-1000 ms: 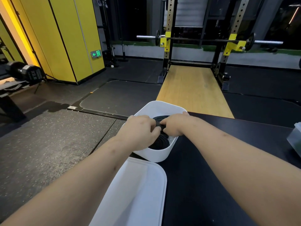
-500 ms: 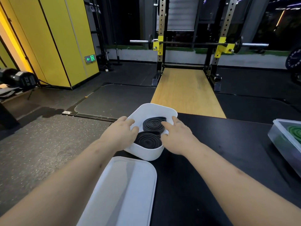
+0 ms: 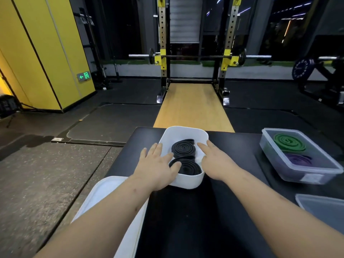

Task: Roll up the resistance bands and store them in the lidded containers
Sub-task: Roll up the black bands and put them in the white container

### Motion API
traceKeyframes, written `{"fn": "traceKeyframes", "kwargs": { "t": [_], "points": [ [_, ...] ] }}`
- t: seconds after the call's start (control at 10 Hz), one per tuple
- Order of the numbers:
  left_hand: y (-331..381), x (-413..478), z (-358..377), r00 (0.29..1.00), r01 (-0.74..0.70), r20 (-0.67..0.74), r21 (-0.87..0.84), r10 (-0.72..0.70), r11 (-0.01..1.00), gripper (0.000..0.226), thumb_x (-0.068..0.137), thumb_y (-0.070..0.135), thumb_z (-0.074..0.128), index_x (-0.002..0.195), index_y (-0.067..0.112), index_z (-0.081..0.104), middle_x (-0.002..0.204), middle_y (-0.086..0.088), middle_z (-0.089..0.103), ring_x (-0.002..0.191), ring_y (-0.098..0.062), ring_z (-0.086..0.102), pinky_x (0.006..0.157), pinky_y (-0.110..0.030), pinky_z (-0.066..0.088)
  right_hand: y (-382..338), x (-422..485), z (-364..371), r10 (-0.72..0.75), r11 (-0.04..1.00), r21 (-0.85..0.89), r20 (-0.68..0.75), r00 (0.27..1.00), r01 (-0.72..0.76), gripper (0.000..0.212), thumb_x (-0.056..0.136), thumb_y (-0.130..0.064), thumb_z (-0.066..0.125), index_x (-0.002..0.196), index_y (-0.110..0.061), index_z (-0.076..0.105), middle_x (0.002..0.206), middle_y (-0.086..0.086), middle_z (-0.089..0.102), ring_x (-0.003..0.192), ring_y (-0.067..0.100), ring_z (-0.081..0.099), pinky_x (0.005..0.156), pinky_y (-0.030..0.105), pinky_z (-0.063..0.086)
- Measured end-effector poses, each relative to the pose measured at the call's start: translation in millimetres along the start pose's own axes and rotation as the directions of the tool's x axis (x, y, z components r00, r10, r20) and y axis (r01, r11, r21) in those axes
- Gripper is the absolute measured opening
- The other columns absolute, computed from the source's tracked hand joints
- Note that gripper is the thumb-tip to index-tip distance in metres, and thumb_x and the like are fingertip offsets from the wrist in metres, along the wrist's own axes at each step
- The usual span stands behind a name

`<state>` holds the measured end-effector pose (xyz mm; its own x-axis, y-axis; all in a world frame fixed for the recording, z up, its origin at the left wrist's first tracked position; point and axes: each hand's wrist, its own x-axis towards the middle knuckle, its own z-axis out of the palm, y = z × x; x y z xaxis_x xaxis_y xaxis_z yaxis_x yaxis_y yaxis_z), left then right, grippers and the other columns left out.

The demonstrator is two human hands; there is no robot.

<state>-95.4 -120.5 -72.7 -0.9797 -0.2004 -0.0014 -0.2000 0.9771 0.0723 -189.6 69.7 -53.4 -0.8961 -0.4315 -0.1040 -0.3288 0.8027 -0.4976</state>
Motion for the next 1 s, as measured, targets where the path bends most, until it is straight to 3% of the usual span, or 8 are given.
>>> {"fn": "traceKeyframes", "kwargs": {
  "t": [0.1, 0.2, 0.5, 0.7, 0.9, 1.0],
  "points": [
    [19.3, -26.6, -1.1, 0.999, -0.038, 0.018, 0.010, 0.038, 0.999, 0.066, 0.098, 0.066, 0.018, 0.156, 0.038, 0.028, 0.171, -0.010, 0.000, 0.157, -0.020, -0.009, 0.124, -0.053, -0.004, 6.5, -41.0, -10.8, 0.012, 1.000, 0.020, 0.022, 1.000, -0.012, 0.078, 0.097, -0.004, 0.037, 0.164, -0.040, 0.018, 0.174, -0.004, -0.003, 0.153, 0.024, 0.032, 0.104, 0.032, 0.044],
    [33.9, -55.9, -2.8, 0.997, -0.072, 0.025, 0.015, 0.071, 0.997, 0.070, 0.096, 0.070, 0.021, 0.158, 0.038, 0.025, 0.171, -0.009, -0.001, 0.156, -0.018, -0.011, 0.124, -0.053, -0.006, 23.3, -73.5, -9.7, -0.009, 1.000, -0.014, 0.034, 0.999, 0.010, 0.079, 0.096, -0.003, 0.035, 0.161, -0.046, 0.021, 0.174, -0.012, -0.004, 0.152, 0.020, 0.033, 0.101, 0.029, 0.047],
    [56.9, -128.3, -10.2, 0.990, -0.118, 0.073, -0.008, 0.118, 0.993, 0.079, 0.089, 0.078, 0.025, 0.159, 0.042, 0.019, 0.171, -0.005, -0.003, 0.156, -0.015, -0.013, 0.124, -0.052, -0.007, 40.8, -169.0, -9.1, -0.035, 0.999, 0.030, 0.030, 0.999, 0.034, 0.078, 0.097, -0.004, 0.035, 0.159, -0.050, 0.022, 0.173, -0.017, -0.003, 0.152, 0.017, 0.033, 0.100, 0.027, 0.044],
    [69.6, -167.6, -10.9, 0.989, -0.093, 0.103, -0.148, 0.109, 0.985, 0.071, 0.094, 0.070, 0.032, 0.159, 0.044, 0.018, 0.171, -0.004, -0.004, 0.156, -0.016, -0.010, 0.126, -0.047, -0.005, 54.0, -219.9, -8.9, -0.075, 0.997, 0.011, 0.032, 0.997, 0.075, 0.075, 0.099, -0.005, 0.034, 0.159, -0.049, 0.026, 0.173, -0.015, 0.000, 0.149, 0.016, 0.036, 0.097, 0.025, 0.043],
    [95.1, -198.3, -2.5, 0.986, -0.104, 0.116, -0.157, 0.123, 0.982, 0.069, 0.098, 0.067, 0.028, 0.160, 0.041, 0.014, 0.170, -0.007, -0.014, 0.155, -0.017, -0.020, 0.125, -0.044, -0.011, 60.9, -239.1, -10.0, -0.058, 0.997, -0.047, 0.064, 0.996, 0.061, 0.066, 0.104, -0.014, 0.039, 0.162, -0.040, 0.023, 0.174, -0.004, -0.002, 0.156, 0.019, 0.024, 0.116, 0.030, 0.033],
    [99.9, -198.9, -3.1, 0.990, -0.094, 0.090, -0.127, 0.106, 0.987, 0.070, 0.097, 0.069, 0.027, 0.160, 0.042, 0.013, 0.170, -0.009, -0.013, 0.155, -0.020, -0.018, 0.125, -0.046, -0.008, 50.3, -230.4, 0.4, -0.037, 0.992, -0.125, -0.051, 0.998, 0.030, 0.058, 0.108, -0.042, 0.036, 0.163, -0.035, 0.020, 0.174, 0.007, 0.000, 0.158, 0.027, 0.014, 0.127, 0.040, 0.019]
  ]
}}
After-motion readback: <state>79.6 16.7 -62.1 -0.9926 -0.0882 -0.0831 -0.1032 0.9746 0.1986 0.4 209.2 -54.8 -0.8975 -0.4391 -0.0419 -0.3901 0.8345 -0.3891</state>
